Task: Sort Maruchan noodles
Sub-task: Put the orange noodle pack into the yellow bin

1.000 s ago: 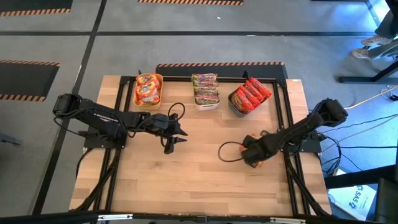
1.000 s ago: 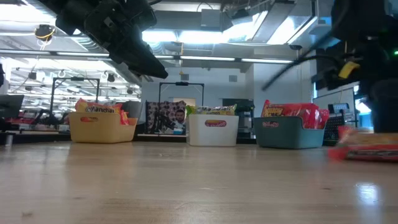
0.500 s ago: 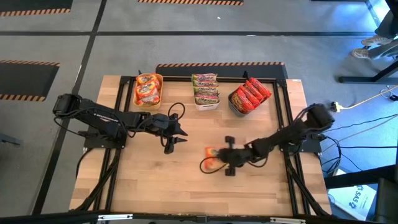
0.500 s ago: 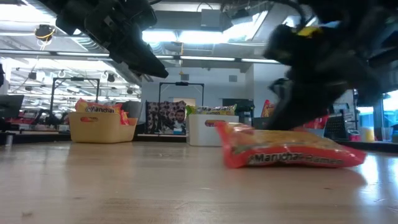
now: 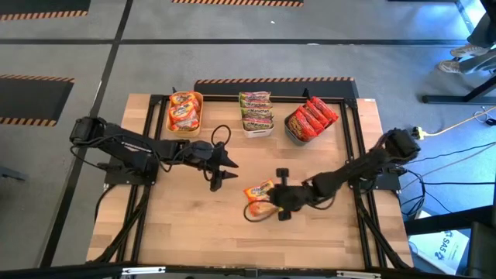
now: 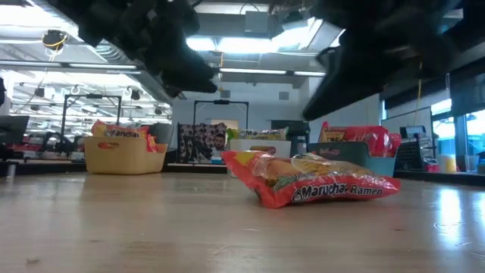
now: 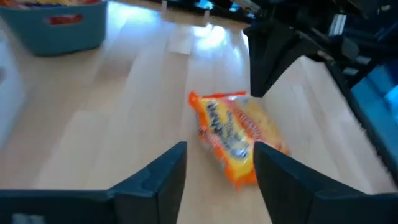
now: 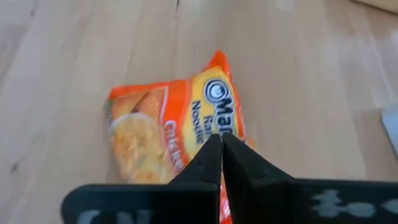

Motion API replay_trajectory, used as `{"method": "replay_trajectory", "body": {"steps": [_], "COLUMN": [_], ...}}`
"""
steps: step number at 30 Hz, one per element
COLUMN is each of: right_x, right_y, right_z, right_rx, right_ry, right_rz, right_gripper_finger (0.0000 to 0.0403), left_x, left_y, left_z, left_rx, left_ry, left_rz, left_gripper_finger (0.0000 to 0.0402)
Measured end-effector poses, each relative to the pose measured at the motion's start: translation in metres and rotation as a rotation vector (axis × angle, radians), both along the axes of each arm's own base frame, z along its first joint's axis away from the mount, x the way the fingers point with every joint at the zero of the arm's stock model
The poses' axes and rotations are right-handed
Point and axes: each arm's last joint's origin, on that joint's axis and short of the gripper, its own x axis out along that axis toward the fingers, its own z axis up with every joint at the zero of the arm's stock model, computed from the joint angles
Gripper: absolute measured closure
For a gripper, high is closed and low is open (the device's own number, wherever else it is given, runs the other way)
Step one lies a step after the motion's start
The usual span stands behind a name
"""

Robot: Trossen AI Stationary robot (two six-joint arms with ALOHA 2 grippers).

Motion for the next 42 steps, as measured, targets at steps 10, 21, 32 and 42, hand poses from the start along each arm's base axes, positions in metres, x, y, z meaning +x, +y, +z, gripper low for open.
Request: {"method": "replay_trajectory", "body": {"steps": [10, 21, 32, 42], "right_x": [-0.047, -0.053, -0.049, -0.046], "right_y": [0.031, 0.035, 0.039, 0.04], "right_z": [-0.019, -0.046, -0.077, -0.083], "right_rx": [0.034, 0.028, -0.005, -0.027], "right_ry": [-0.055, -0.112, -0.065, -0.077], "right_rz": [-0.121, -0.12, -0.1, -0.101], "right_gripper_finger": [0.0403, 0.0403, 0.0403, 0.0403], "left_x": [0.058, 0.104, 0.121, 0.124], "left_y": [0.002, 0.02, 0.018, 0.013], "left_z": [-0.023, -0.056, -0.09, -0.095], "left_rx": [-0.209, -0.401, -0.482, -0.599], "left_ry": [0.128, 0.233, 0.33, 0.346], "left_rz": [0.035, 0.022, -0.015, -0.086], "left_gripper_finger": [0.0166, 0.0169, 0.017, 0.017]}}
